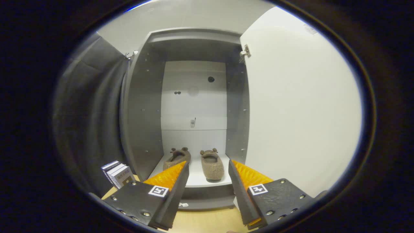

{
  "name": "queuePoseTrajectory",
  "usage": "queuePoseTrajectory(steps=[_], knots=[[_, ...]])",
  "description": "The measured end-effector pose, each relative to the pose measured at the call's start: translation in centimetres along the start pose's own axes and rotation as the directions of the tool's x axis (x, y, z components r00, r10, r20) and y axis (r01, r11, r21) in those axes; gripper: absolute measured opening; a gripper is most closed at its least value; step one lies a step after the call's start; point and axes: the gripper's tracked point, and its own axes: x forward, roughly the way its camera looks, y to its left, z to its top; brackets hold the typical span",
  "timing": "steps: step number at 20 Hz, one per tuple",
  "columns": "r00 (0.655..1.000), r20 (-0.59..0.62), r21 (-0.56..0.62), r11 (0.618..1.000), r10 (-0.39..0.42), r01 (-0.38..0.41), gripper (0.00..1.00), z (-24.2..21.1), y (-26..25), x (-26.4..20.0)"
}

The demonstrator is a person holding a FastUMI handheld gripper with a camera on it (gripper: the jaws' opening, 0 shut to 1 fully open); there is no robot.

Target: Open the shoe cabinet door, grab the shoes and put them into the shoe cabinet, then close the shoe cabinet door.

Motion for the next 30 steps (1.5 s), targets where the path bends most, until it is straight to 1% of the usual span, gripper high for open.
queuePoseTrajectory(steps=[3, 6, 7, 11, 13, 17, 19, 22, 25, 26, 28, 30], knots=[[0.999, 0.018, 0.004, 1.0, 0.029, -0.029, 0.8, 0.7, -1.8, -4.1], [0.997, 0.031, -0.008, 0.997, 0.076, -0.075, 0.84, 1.6, -3.9, -9.4], [0.996, 0.041, -0.014, 0.996, 0.085, -0.084, 0.84, 2.0, -4.9, -11.0], [0.992, 0.101, -0.018, 0.997, 0.076, -0.075, 0.84, 4.1, -9.5, -16.3], [0.991, 0.116, -0.011, 0.998, 0.063, -0.062, 0.84, 4.4, -11.6, -17.8], [0.991, 0.135, -0.01, 1.0, -0.006, 0.007, 0.84, 4.9, -16.7, -19.5], [0.991, 0.129, 0.001, 0.999, -0.039, 0.04, 0.84, 4.9, -19.0, -19.5], [0.986, 0.125, 0.014, 0.994, -0.106, 0.105, 0.84, 4.9, -22.4, -18.7], [0.983, 0.097, 0.035, 0.988, -0.154, 0.151, 0.84, 4.0, -24.5, -17.3], [0.984, 0.087, 0.046, 0.987, -0.158, 0.155, 0.84, 3.8, -24.9, -16.8], [0.987, 0.072, 0.072, 0.988, -0.142, 0.137, 0.85, 3.2, -24.5, -15.7], [0.988, 0.061, 0.095, 0.987, -0.139, 0.133, 0.87, 3.0, -24.6, -15.3]])
